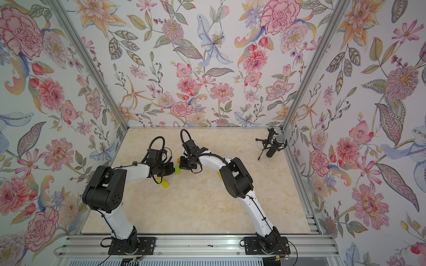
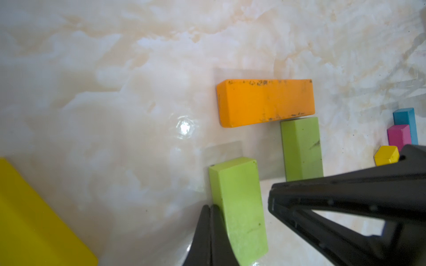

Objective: Assemble the letter p with building blocks
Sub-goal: Assemble the building block at the center of the board.

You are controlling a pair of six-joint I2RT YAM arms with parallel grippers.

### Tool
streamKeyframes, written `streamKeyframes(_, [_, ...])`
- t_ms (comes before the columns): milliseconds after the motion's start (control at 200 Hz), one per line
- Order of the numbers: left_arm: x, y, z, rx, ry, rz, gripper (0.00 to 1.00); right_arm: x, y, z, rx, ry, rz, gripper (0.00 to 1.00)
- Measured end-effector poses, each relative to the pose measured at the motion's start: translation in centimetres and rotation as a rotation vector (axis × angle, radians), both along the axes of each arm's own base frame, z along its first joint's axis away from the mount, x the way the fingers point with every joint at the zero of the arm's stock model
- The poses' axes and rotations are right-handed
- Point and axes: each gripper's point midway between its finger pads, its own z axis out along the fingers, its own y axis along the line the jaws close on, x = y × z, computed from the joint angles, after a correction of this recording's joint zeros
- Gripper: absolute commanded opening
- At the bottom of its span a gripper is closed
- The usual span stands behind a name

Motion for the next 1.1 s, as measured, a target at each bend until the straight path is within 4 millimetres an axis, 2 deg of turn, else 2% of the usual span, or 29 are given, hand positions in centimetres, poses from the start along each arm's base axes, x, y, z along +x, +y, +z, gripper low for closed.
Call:
streamKeyframes(485, [0.8,-0.3,0.3,-0.002,-0.012,-0.002,0.0,0.4,-0.2,-1.4,-0.003,0.025,-0.001,0.0])
streamKeyframes(1101, [1.5,-0.7,0.0,-0.002,-0.011,-0.009,0.0,1.1,-0.5,-1.4,-0.001,0.028,-0.013,0.0])
